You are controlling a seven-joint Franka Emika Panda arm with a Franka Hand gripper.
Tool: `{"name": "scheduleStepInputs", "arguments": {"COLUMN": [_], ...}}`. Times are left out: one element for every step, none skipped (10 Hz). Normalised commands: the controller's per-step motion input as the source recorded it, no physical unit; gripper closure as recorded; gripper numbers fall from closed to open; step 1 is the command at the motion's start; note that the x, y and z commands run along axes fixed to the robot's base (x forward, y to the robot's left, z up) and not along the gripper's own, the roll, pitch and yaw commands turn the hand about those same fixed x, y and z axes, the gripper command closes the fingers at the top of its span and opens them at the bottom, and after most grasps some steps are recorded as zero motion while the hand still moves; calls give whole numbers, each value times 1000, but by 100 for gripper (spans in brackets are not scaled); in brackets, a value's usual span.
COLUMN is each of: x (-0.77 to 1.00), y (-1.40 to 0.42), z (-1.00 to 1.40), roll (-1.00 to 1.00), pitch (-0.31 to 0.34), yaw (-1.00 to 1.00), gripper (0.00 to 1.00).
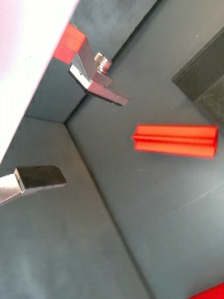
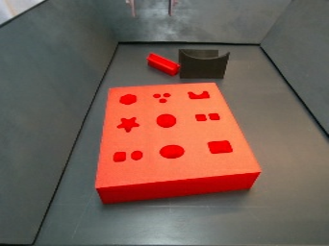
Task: Pick up the star object. Move up. Place the star object on the fixture. Regrasp the star object. Move to above the board. Insert the star object.
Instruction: Pick up the star object.
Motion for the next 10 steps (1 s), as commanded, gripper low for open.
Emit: {"name": "scheduleStepInputs", "arguments": {"x": [557, 434, 411, 417, 397, 391, 283, 183, 91, 0], "y": [54, 0, 0, 0, -26, -94, -223, -286, -403, -397], "z": [-751, -897, -934, -951, -989, -1000, -1000, -1000, -1000, -1000], "roll": [-143, -129, -136, -146, -107, -91, -41, 0, 53, 89], "pitch": [1, 0, 4, 10, 17, 21, 0, 0, 0, 0], "yaw": [606, 657, 686, 686, 671, 663, 669, 689, 689, 700], "gripper": [0, 0, 0, 0, 0, 0, 0, 0, 0, 0]}}
